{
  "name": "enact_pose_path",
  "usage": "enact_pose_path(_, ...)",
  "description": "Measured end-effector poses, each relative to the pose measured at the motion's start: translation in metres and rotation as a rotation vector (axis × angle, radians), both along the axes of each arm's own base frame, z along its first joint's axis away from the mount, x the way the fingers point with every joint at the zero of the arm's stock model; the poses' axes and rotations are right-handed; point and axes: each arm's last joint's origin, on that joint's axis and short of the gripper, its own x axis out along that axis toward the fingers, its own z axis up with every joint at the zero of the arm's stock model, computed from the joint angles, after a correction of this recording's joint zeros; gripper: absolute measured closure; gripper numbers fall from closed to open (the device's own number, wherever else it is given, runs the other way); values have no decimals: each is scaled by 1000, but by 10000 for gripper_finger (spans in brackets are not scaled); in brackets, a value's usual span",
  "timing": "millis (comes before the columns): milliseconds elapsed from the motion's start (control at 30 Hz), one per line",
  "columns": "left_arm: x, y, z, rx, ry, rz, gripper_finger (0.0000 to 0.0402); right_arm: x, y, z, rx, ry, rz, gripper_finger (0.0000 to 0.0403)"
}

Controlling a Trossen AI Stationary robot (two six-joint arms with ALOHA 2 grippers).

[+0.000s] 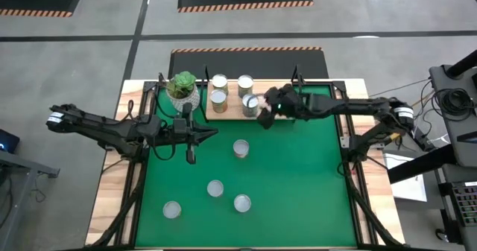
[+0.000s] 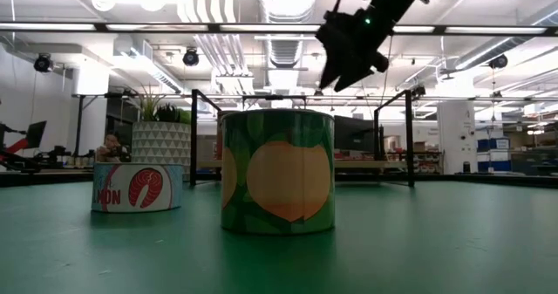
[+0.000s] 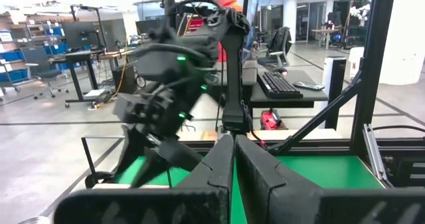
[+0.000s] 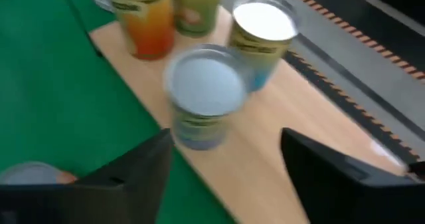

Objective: Pick and place cans onto a shelf
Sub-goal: Put the canned peas on the shelf

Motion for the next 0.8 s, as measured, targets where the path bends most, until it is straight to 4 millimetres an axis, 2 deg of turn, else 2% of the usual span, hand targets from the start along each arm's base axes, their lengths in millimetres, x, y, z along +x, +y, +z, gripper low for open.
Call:
enact_pose_path(133,2,0,-2,1,8,1,402,-5,-23,-3,77,-1,82,277)
enact_pose_path(233,11,-1,-10,6,47,6,402,-5,-39,-11,59,45,111,362)
enact_pose_path(267,15,-2,-15,9,68,15,402,-5,-44,-14,45,59,121,378)
enact_pose_path(400,42,3,-25,37,188,133,402,-6,-59,-18,16,76,123,386)
enact_pose_path(500,70,11,-33,60,365,192,402,-6,-66,-20,30,61,162,392)
enact_pose_path(667,112,31,-65,109,742,310,402,-2,-71,-22,20,38,202,394)
enact_pose_path(800,139,52,-81,134,868,433,402,1,-73,-24,1,30,212,394)
